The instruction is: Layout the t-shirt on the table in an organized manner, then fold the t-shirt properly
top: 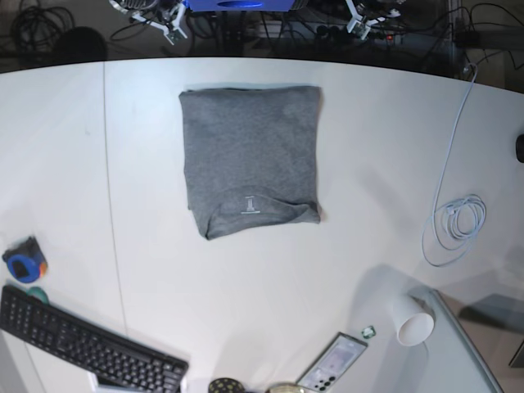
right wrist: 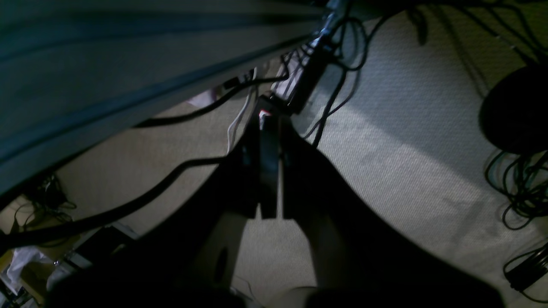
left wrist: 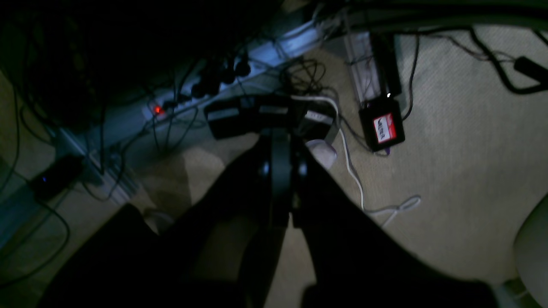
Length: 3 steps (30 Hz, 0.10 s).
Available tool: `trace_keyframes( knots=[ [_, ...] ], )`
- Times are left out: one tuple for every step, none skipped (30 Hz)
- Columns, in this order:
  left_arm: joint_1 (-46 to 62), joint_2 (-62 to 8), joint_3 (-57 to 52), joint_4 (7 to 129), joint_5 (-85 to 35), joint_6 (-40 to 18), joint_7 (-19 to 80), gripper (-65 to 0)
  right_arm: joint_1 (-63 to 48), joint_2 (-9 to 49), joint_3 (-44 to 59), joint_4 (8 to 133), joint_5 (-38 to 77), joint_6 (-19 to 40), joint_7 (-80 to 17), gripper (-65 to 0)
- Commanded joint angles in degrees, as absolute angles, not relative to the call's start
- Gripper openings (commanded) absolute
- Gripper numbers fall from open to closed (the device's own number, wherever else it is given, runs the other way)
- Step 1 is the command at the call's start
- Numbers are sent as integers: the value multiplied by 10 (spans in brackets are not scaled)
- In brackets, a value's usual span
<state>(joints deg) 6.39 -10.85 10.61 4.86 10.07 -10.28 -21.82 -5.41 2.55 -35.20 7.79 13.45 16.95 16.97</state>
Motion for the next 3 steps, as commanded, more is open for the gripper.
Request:
trace_keyframes(
  knots=[
    [65, -113, 107, 52, 99, -102, -225, -650, -58, 26, -351, 80, 134, 174, 175, -635],
    [65, -113, 107, 51, 99, -102, -225, -650, -58, 26, -351, 80, 133, 174, 175, -635],
    [65, -113, 107, 51, 99, -102, -225, -650, -58, 26, -351, 80, 133, 174, 175, -635]
  ],
)
